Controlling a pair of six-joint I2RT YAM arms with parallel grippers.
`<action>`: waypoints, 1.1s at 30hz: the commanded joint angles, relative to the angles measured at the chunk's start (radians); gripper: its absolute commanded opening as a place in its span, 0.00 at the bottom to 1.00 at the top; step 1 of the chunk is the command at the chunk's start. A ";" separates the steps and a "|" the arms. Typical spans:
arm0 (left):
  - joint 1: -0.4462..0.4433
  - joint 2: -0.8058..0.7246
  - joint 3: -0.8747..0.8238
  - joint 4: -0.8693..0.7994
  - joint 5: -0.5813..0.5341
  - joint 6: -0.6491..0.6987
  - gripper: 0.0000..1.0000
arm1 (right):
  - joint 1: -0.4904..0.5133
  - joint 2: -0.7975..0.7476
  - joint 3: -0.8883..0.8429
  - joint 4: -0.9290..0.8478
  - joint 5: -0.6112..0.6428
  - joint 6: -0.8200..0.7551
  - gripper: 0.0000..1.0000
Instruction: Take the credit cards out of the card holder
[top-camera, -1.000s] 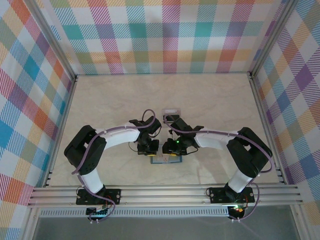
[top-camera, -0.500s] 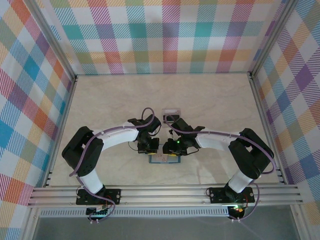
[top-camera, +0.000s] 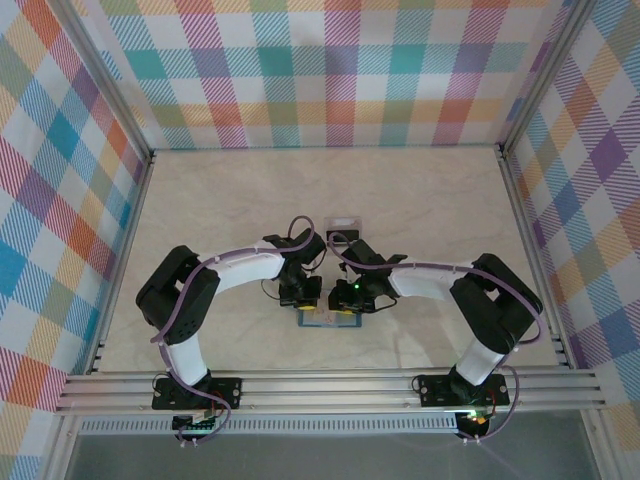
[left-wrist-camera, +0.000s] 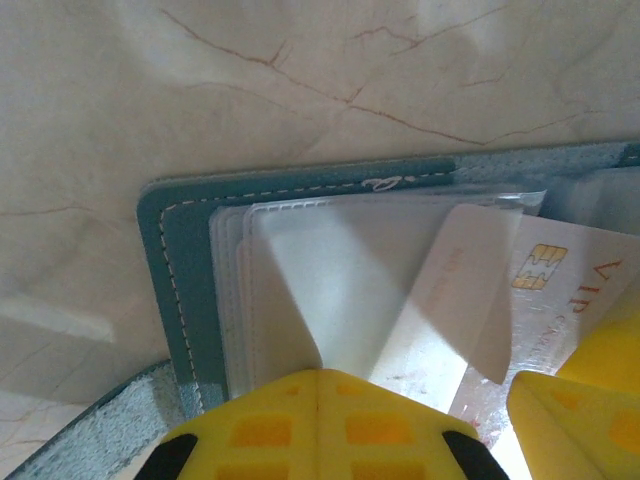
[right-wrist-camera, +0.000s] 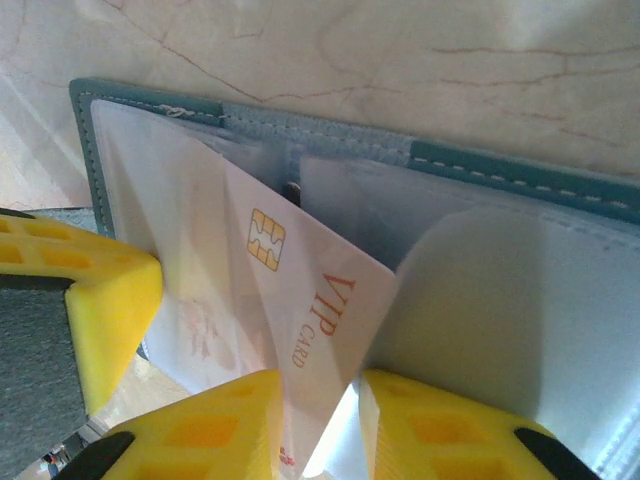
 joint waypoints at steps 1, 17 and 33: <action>0.005 0.060 -0.053 -0.026 -0.051 0.015 0.02 | -0.004 0.027 -0.019 0.018 -0.007 0.004 0.28; 0.004 0.000 -0.051 -0.035 -0.053 0.019 0.02 | -0.006 -0.033 -0.075 0.234 -0.049 0.075 0.20; 0.004 -0.042 -0.107 -0.020 -0.069 0.017 0.03 | -0.029 -0.076 -0.114 0.289 0.021 0.053 0.07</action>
